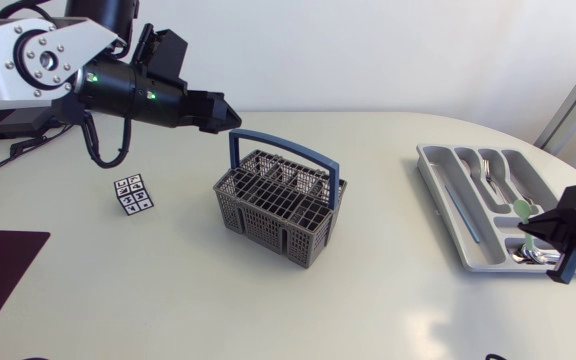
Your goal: Transfer all utensils from the basket to the drawer tray.
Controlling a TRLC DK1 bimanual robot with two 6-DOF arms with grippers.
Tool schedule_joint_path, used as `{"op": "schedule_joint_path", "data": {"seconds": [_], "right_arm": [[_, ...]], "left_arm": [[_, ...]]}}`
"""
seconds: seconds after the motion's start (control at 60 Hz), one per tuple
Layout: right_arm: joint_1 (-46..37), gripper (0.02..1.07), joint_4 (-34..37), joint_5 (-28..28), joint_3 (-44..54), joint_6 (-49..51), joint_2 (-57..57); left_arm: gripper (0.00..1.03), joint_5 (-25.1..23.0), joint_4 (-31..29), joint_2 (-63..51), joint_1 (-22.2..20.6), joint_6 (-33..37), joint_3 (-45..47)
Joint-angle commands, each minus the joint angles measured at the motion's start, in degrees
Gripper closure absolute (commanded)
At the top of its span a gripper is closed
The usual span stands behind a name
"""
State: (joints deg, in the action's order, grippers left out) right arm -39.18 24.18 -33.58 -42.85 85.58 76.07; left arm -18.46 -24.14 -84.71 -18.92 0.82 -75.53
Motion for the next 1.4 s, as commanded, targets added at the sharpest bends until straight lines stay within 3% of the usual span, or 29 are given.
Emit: {"op": "schedule_joint_path", "data": {"seconds": [0.0,0.183,0.467,0.583,0.7,0.8,0.867,1.117,1.383], "right_arm": [[-3.45,1.02,-3.35,1.50,-1.97,6.18,4.52],[-8.63,1.01,-11.53,4.14,-4.00,11.27,13.40],[-9.69,1.00,-23.13,9.76,-2.94,13.82,21.13],[-9.69,0.80,-27.96,11.70,-0.74,15.05,22.28],[-9.95,0.52,-28.67,12.05,0.05,15.49,22.01],[-10.22,0.26,-28.23,12.05,0.40,15.05,20.08],[-10.22,0.26,-26.82,11.96,0.40,14.26,17.79],[-6.88,0.24,-10.03,6.86,0.93,7.93,1.62],[13.08,0.25,-0.54,7.22,5.15,-9.03,-11.65]], "left_arm": [[0.35,1.23,-0.29,-0.81,0.46,1.99,1.52],[0.35,2.20,-0.20,-1.69,3.36,3.14,2.75],[0.35,2.20,-0.20,-2.39,6.44,4.19,4.77],[0.35,2.11,0.06,-2.83,8.19,4.81,5.39],[0.35,2.11,0.32,-3.45,9.51,5.42,6.27],[0.35,2.11,1.38,-4.06,10.22,6.21,7.50],[0.35,2.11,1.99,-4.41,11.18,6.48,7.94],[0.35,2.11,2.52,-7.49,13.47,7.97,8.29],[0.36,2.11,4.45,-12.06,13.47,8.50,8.03]]}}
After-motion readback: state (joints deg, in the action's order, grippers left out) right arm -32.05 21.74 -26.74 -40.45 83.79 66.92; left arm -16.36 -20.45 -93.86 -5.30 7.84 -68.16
